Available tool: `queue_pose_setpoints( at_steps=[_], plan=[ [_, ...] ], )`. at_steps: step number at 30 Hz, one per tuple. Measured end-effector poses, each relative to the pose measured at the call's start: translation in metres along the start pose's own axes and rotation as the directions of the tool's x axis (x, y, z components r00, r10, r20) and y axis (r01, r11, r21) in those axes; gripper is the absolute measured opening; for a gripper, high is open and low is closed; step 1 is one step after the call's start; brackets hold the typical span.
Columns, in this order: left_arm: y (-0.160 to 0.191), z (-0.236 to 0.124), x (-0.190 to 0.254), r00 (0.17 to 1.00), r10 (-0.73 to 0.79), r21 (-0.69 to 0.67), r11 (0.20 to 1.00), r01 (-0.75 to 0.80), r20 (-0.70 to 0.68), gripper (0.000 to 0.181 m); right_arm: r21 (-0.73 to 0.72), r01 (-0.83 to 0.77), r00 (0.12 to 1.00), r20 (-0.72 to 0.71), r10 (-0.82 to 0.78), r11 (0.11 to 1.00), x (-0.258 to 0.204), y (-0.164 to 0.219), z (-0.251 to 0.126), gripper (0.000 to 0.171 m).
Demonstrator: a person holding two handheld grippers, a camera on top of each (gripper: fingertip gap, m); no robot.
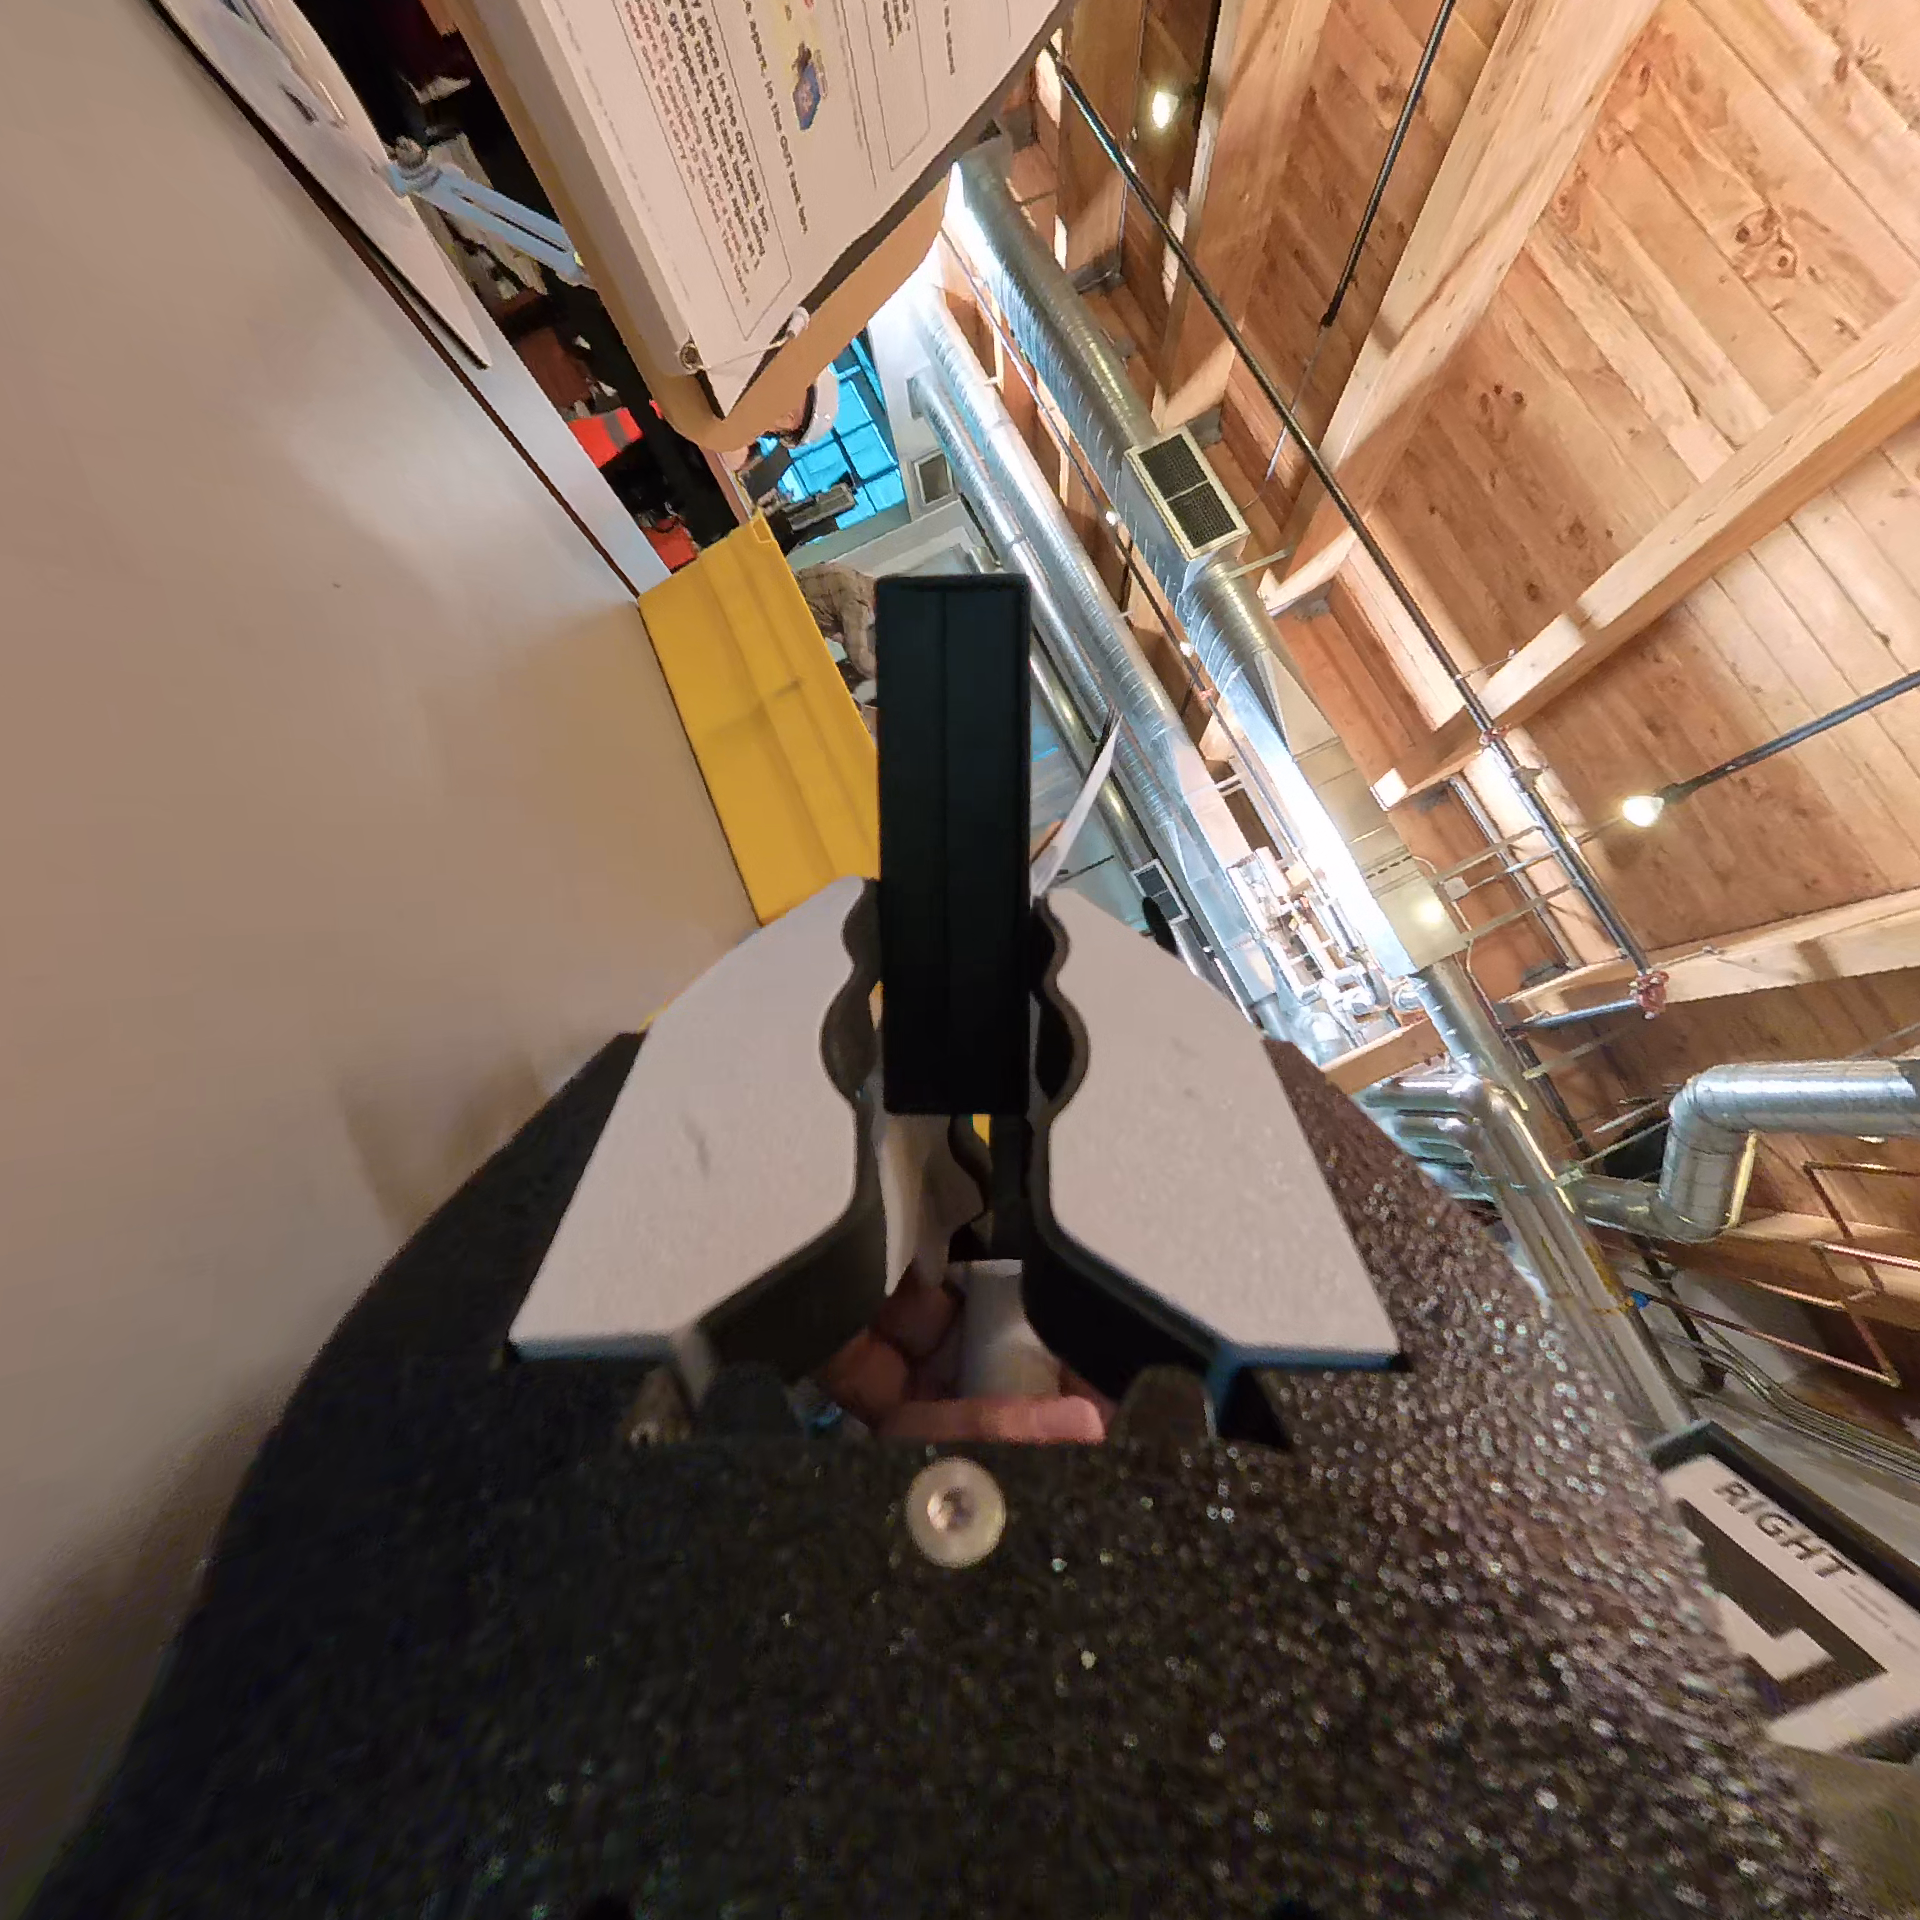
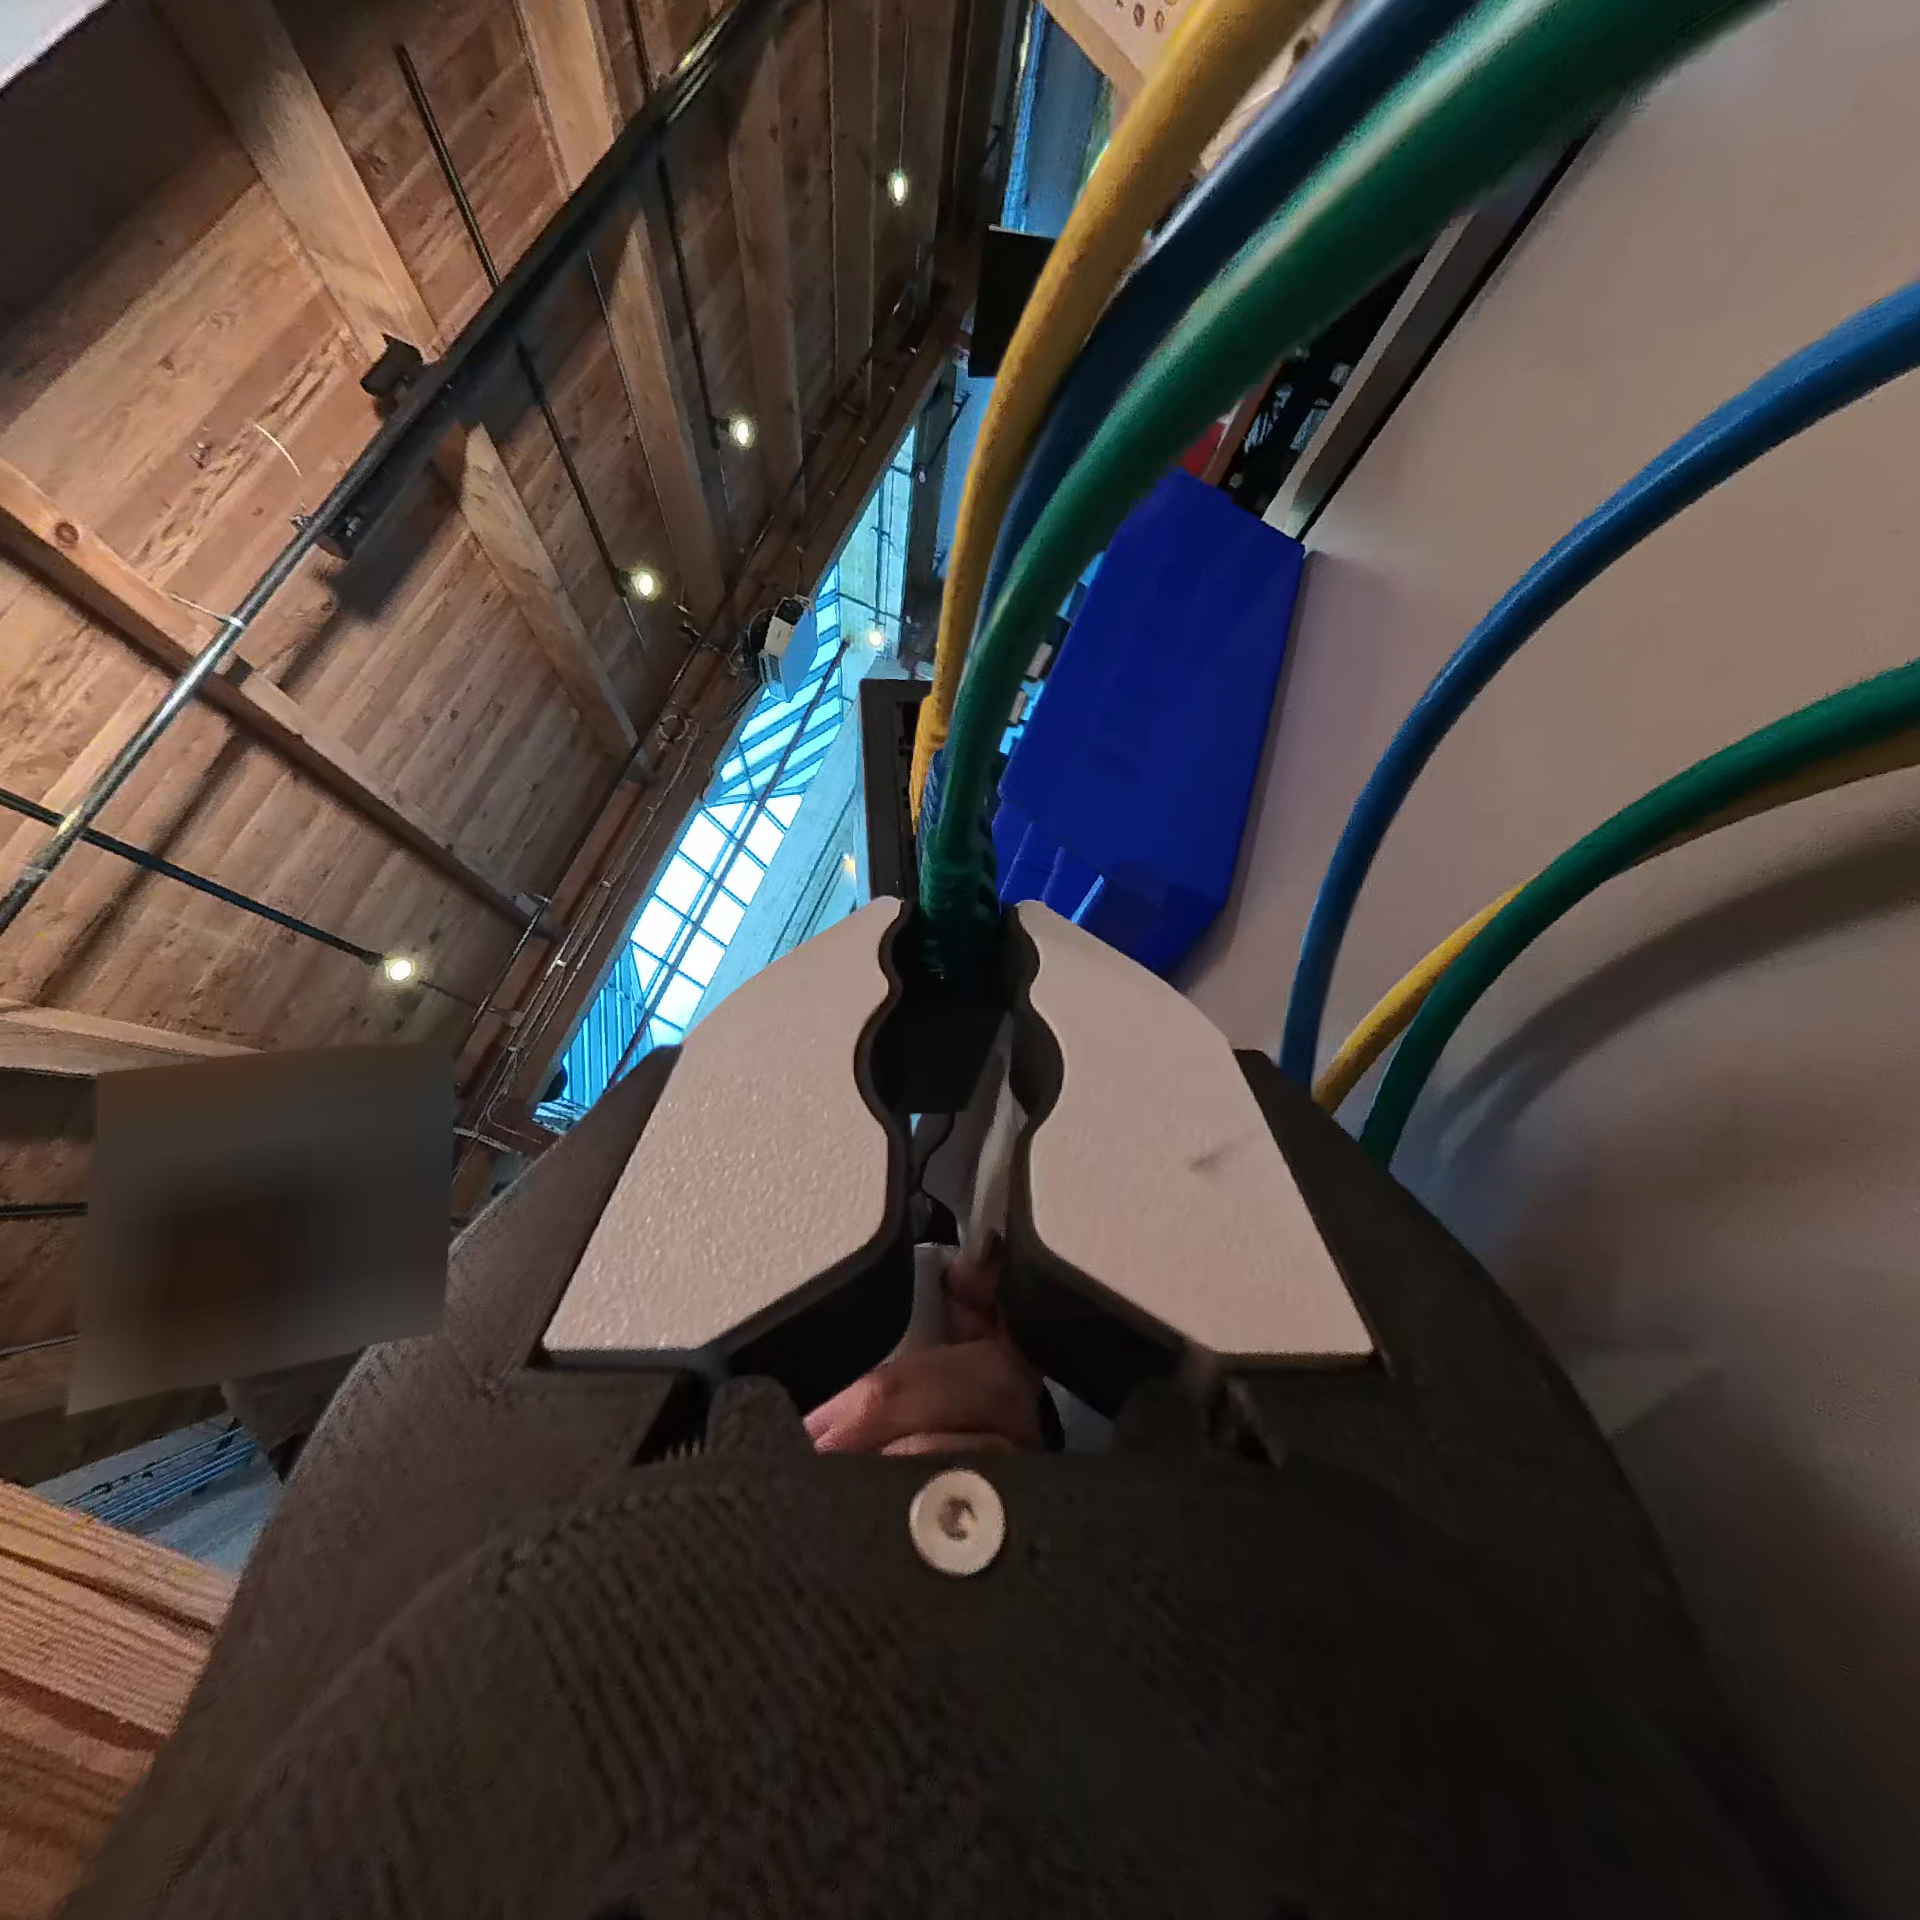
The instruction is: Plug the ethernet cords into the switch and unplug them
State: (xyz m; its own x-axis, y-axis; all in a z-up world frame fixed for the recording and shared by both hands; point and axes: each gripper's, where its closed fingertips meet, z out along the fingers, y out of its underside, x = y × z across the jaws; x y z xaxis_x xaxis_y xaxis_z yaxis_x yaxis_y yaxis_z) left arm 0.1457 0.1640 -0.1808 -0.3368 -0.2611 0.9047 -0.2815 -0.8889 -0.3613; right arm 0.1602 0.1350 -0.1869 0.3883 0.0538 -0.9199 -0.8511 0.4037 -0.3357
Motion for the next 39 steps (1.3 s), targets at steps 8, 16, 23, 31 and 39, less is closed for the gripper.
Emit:
queue_pose_setpoints(
  at_steps=[8, 16, 23, 31, 39],
  plan=[
    [0.001, -0.003, 0.002, 0.997, 0.071, -0.063, 0.995, -0.073, -0.030, 0.027, -0.134, 0.018, 0.999, 0.041, -0.013, 0.991, -0.004, 0.004, 0.000, 0.014],
    [0.008, 0.002, -0.008, 1.000, -0.019, -0.040, 0.999, 0.019, 0.002, 0.027, -0.173, 0.037, 0.999, 0.015, -0.035, 0.984, 0.006, -0.002, -0.003, 0.014],
    [0.010, 0.005, -0.007, 0.999, 0.042, -0.007, 0.999, -0.043, -0.016, 0.027, -0.225, 0.102, 0.995, 0.046, -0.094, 0.969, 0.002, -0.005, -0.004, 0.014],
    [-0.003, -0.001, 0.004, 0.990, 0.009, 0.077, 0.997, 0.003, -0.144, 0.026, -0.282, 0.278, 0.961, 0.083, -0.265, 0.918, -0.013, -0.002, 0.006, 0.015],
    [0.001, 0.002, 0.000, 0.993, -0.001, 0.059, 0.998, 0.008, -0.117, 0.026, -0.304, 0.250, 0.968, 0.097, -0.231, 0.919, -0.010, -0.008, 0.008, 0.015]
  ],
)
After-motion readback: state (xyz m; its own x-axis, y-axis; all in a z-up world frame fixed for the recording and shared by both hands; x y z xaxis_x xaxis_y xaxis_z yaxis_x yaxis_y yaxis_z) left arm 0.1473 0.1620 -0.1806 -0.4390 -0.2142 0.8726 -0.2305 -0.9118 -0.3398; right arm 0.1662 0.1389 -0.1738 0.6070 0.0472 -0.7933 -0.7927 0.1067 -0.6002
